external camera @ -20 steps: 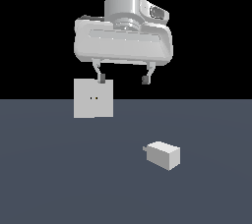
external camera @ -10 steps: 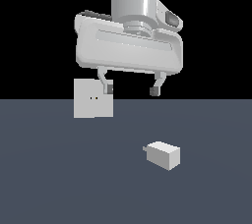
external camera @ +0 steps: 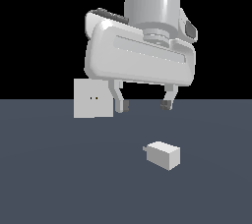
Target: Plug the charger into the wall socket.
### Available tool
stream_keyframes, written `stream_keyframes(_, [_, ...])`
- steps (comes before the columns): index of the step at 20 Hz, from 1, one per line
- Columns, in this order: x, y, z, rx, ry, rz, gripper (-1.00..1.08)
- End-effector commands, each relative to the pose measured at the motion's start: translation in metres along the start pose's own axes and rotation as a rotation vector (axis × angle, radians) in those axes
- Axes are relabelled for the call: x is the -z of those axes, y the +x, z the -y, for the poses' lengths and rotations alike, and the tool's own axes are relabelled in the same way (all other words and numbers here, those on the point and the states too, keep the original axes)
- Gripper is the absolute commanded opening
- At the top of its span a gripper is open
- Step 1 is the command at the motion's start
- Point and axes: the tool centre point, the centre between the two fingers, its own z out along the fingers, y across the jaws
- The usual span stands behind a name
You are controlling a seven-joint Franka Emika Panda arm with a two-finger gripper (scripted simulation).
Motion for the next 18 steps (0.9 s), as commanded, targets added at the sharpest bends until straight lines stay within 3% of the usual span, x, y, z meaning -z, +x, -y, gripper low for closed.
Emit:
stream_keyframes(1, [-0.006,-0.007,-0.003,0.044,0.000,-0.009,1.00])
stream_keyframes(18, [-0.024,-0.026,-0.013,0.176,0.003,-0.036,1.00])
